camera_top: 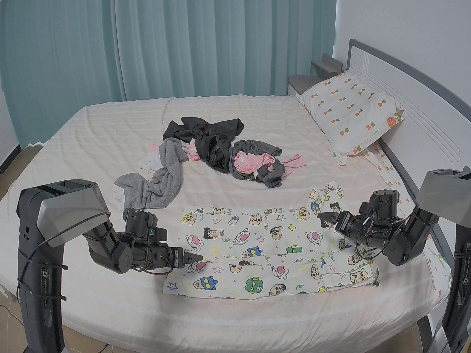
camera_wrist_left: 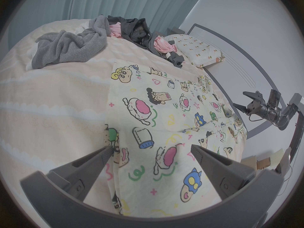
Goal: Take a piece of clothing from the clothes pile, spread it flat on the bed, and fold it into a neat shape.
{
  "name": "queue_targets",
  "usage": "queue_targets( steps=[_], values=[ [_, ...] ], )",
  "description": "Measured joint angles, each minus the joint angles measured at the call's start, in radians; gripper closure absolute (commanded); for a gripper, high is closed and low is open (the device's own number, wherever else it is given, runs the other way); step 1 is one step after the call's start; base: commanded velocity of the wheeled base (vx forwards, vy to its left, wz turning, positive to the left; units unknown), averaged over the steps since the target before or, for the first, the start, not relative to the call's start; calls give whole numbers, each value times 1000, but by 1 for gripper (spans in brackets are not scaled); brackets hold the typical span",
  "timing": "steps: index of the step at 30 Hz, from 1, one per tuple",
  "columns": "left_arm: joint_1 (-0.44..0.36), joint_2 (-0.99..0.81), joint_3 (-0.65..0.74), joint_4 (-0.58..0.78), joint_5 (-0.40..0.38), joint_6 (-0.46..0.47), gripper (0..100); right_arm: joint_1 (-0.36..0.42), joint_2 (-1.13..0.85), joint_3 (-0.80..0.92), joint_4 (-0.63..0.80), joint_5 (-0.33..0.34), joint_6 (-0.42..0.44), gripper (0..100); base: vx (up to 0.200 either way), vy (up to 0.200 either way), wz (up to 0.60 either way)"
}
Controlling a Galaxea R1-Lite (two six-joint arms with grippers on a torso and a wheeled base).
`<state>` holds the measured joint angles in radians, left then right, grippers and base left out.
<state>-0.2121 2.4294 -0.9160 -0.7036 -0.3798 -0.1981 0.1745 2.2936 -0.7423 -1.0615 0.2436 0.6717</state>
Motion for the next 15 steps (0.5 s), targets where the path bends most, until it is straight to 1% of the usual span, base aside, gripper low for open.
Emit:
queue_targets(
  steps=[1,2,6,15],
  values=[
    [-1,4,-2,-1,0,-3,0,0,1,0,0,0,0,0,0,0,0],
    [-2,8,-3,-1,0,-7,100,-1,1,0,0,0,0,0,0,0,0],
    [-7,17,-12,-5,0,-36,100,0,6,-2,0,0,-6,0,0,0,0],
    [-4,17,-4,-4,2,-41,100,0,11,0,-1,0,-13,0,0,0,0]
  ],
)
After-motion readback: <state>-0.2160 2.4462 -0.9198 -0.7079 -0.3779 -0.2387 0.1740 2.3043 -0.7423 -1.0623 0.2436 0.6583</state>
